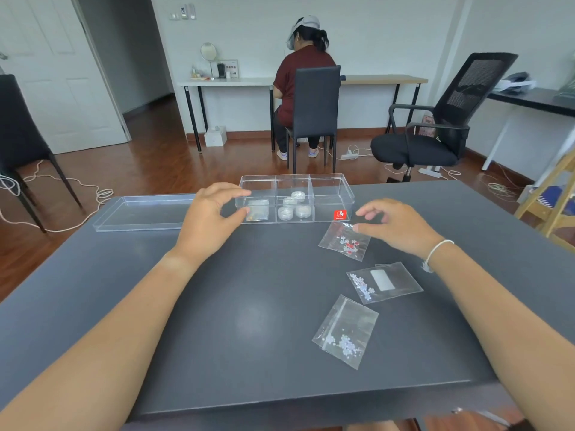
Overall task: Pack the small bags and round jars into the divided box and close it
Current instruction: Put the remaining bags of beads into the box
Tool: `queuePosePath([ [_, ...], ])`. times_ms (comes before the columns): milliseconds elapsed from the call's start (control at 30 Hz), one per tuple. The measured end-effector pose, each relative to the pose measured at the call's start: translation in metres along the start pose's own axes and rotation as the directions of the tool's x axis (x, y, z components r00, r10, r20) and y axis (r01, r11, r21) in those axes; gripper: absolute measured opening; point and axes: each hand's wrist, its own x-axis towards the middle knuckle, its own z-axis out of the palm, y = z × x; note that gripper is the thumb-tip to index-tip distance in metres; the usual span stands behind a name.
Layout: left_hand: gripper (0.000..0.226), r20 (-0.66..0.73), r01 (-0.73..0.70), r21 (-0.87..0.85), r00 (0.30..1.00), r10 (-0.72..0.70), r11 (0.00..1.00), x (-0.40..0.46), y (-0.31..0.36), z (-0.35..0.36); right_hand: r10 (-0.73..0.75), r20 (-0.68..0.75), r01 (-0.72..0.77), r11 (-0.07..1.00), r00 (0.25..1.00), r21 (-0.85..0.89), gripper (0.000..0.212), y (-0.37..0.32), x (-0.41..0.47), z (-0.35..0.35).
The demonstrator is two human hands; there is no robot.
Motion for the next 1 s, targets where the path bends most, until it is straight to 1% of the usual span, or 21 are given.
queuePosePath([
  [100,0.025,0.063,-0.036,-0.048,0.997,0.039,0.998,-0.013,0.025,0.005,0.082,0.092,-0.075,0.994,0.992,-0.076,0.041,0.0,-0.003,0.0],
  [167,0.025,0.164,-0.066,-0.086,0.983,0.079,0.994,-0.024,0.042,0.008,0.112,0.139,-0.093,0.987,0.984,-0.132,0.046,-0.003,-0.005,0.0],
  [333,0.03,0.433,-0.065,-0.169,0.891,0.133,0.983,-0.044,0.075,0.016,0.118,0.148,-0.097,0.985,0.982,-0.142,0.038,-0.01,-0.008,0.0],
  [433,0.03,0.549,-0.045,-0.201,0.822,0.15,0.979,-0.053,0.086,0.02,0.113,0.153,-0.096,0.989,0.982,-0.115,0.031,-0.011,-0.009,0.0],
  [533,0.031,0.638,-0.072,-0.186,0.749,0.176,0.98,-0.062,0.095,0.025,0.113,0.16,-0.101,0.992,0.981,-0.079,0.028,-0.009,-0.007,0.001],
  [633,0.037,0.694,-0.133,-0.164,0.688,0.21,0.977,-0.068,0.1,0.03,0.117,0.173,-0.111,0.993,0.978,-0.043,0.029,-0.005,-0.005,0.002],
  [733,0.042,0.731,-0.158,-0.136,0.65,0.206,0.978,-0.071,0.104,0.034,0.12,0.176,-0.126,0.992,0.977,0.023,0.024,-0.002,-0.003,0.003],
  [833,0.042,0.751,-0.158,-0.114,0.633,0.189,0.981,-0.07,0.105,0.035,0.105,0.179,-0.118,0.991,0.978,0.066,0.015,0.0,-0.002,0.003],
  [1000,0.033,0.756,-0.132,-0.124,0.629,0.179,0.984,-0.069,0.105,0.033,0.073,0.171,-0.089,0.992,0.983,0.088,0.012,-0.001,-0.001,0.003],
])
